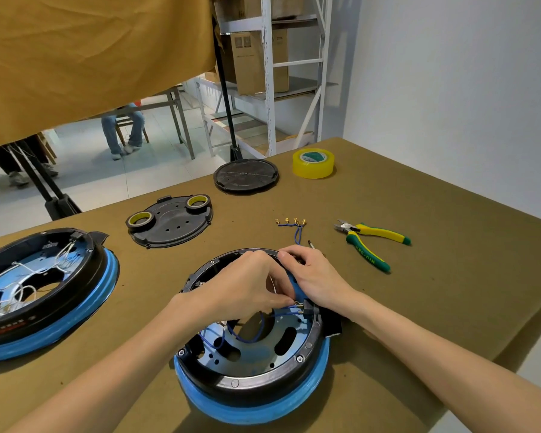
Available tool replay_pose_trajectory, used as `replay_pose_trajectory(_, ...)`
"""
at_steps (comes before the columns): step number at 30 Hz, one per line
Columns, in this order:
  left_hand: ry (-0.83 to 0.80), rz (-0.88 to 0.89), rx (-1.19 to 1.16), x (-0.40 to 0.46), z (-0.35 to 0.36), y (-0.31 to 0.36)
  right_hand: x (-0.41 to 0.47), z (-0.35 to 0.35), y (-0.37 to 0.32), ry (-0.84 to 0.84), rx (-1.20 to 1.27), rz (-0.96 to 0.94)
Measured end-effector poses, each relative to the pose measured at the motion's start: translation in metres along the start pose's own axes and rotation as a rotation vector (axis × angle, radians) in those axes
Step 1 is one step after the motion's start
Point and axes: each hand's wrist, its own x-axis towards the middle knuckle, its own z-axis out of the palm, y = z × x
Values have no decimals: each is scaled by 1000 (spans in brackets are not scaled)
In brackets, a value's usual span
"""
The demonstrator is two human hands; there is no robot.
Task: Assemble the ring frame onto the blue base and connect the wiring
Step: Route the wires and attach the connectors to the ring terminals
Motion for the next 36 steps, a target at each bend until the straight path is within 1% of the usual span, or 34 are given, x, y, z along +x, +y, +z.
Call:
replay_pose_trajectory(4,-22,7,-93,0,-1,0,0,0,0,6,-10,4)
replay_pose_trajectory(13,-27,-12,-167,0,-1,-2,1,0,1,8,-10,3)
replay_pose_trajectory(24,-22,-9,-189,-1,1,-4,1,1,1,9,-2,12)
replay_pose_trajectory(31,-106,-49,-188,7,-3,0,1,2,0,26,5,27)
replay_pose_trajectory(36,-134,-37,-151,12,-4,4,0,3,-2,30,2,28)
